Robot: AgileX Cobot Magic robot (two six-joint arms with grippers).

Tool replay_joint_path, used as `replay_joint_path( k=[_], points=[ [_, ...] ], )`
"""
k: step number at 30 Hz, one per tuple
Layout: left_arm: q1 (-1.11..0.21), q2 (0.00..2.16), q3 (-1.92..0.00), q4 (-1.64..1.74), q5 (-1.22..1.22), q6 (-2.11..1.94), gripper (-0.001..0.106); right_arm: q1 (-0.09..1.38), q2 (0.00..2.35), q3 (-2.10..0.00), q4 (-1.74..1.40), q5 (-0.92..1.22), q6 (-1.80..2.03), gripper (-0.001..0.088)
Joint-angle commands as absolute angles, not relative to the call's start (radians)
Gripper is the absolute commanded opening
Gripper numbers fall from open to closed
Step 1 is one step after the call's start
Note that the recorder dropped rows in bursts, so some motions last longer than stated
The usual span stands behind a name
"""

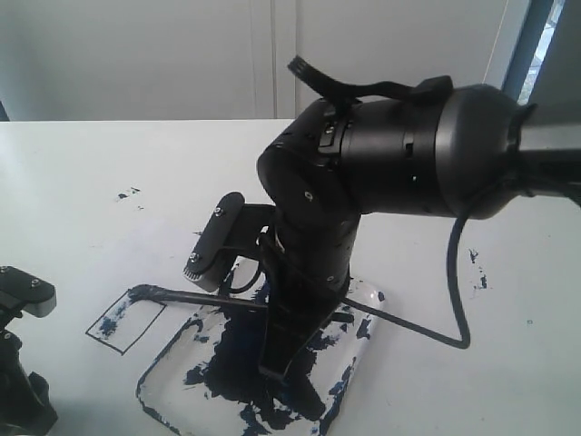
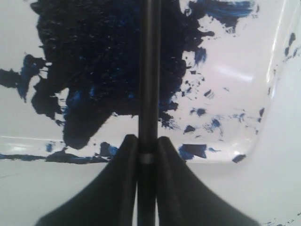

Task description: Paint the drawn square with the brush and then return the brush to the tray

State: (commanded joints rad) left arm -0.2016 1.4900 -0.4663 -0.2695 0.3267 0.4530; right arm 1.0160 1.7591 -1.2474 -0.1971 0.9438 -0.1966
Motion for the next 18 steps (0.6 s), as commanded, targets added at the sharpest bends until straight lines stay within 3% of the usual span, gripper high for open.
replay_joint_path(
  k=[18],
  points=[
    [-0.202,1.49,-0.466,-0.266,0.325,0.453,0.059,1.016,1.757,-1.268,0.038,1.017,-0.372,0.0]
  ],
)
